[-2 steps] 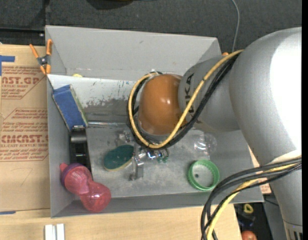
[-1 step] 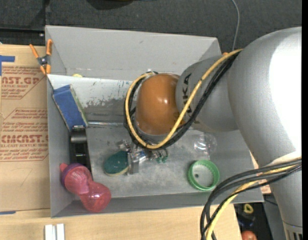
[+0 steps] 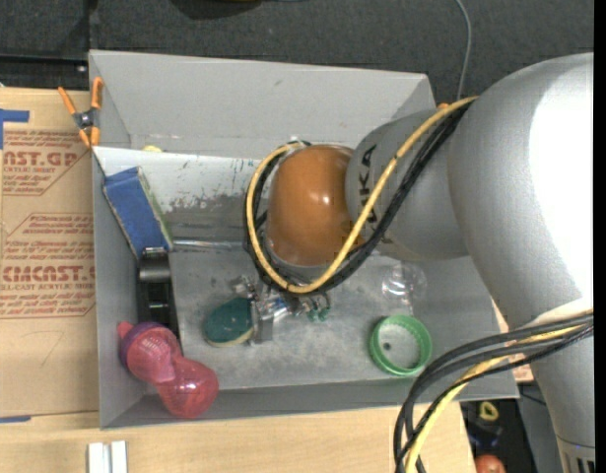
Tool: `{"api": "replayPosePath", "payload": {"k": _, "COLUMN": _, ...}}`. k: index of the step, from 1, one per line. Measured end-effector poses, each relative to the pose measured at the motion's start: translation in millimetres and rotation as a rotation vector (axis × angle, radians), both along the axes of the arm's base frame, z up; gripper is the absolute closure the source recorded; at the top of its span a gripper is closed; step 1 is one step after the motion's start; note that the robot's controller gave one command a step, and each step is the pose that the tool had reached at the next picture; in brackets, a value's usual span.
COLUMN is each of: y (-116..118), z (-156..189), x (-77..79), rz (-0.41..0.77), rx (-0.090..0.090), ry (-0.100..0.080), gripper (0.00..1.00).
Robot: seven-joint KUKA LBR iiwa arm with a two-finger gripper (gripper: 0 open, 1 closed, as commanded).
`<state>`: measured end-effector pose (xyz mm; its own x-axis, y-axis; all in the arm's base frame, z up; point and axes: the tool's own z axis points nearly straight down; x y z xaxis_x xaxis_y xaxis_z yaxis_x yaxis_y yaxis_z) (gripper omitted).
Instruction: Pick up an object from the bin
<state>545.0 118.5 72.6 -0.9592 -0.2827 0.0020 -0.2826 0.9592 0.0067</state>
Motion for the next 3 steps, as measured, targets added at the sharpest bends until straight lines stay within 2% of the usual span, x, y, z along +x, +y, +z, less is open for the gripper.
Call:
{"api": "replayPosePath", "payload": {"k": 2, "y": 0.1, "z": 67.0, "x": -2.4, "rz": 0.001, "rx": -0.002, "ry": 0.009, "gripper": 1.0}}
{"api": "replayPosePath", "payload": {"k": 3, "y": 0.6, "z": 99.0, "x": -1.5, "rz": 0.001, "rx": -0.001, "ry": 0.004, "gripper": 1.0}}
